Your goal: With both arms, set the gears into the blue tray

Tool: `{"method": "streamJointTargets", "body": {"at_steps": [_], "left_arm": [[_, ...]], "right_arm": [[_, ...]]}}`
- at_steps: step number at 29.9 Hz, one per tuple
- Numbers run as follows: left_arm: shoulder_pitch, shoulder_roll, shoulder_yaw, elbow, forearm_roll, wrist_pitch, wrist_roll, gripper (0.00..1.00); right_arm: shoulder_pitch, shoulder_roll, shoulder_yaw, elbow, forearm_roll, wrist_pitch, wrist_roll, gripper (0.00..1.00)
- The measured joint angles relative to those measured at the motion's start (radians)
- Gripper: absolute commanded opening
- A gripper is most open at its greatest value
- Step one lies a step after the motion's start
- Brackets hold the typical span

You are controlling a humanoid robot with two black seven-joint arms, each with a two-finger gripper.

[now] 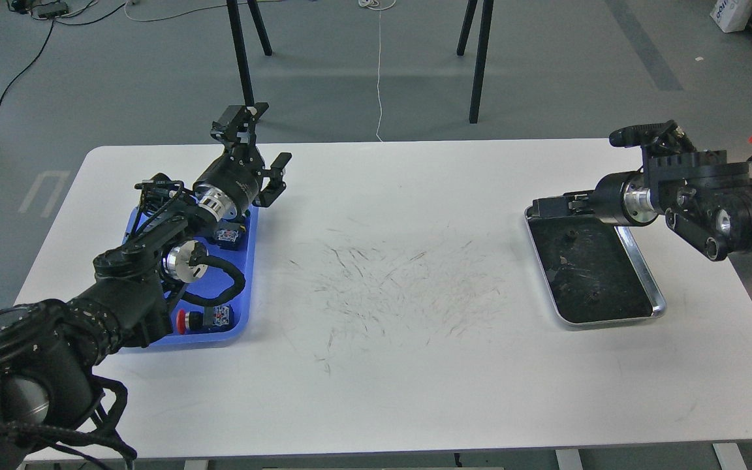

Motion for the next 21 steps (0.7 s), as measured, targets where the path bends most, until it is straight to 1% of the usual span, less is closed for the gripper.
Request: {"method": "streamJointTargets", "body": {"at_steps": [14,21], "left_arm": [[-0.004,-0.004,0.001,0.000,0.002,0.000,0.000,1.00],[-0.002,-0.003,0.001,0.000,0.003,0.000,0.000,1.00]], "right_arm": [[-0.002,0.028,-0.116,-0.010,-0.093,0.000,0.000,0.98],[-0.027,0.059,-0.153,-0.073,-0.096,0.000,0.000,0.97]]}}
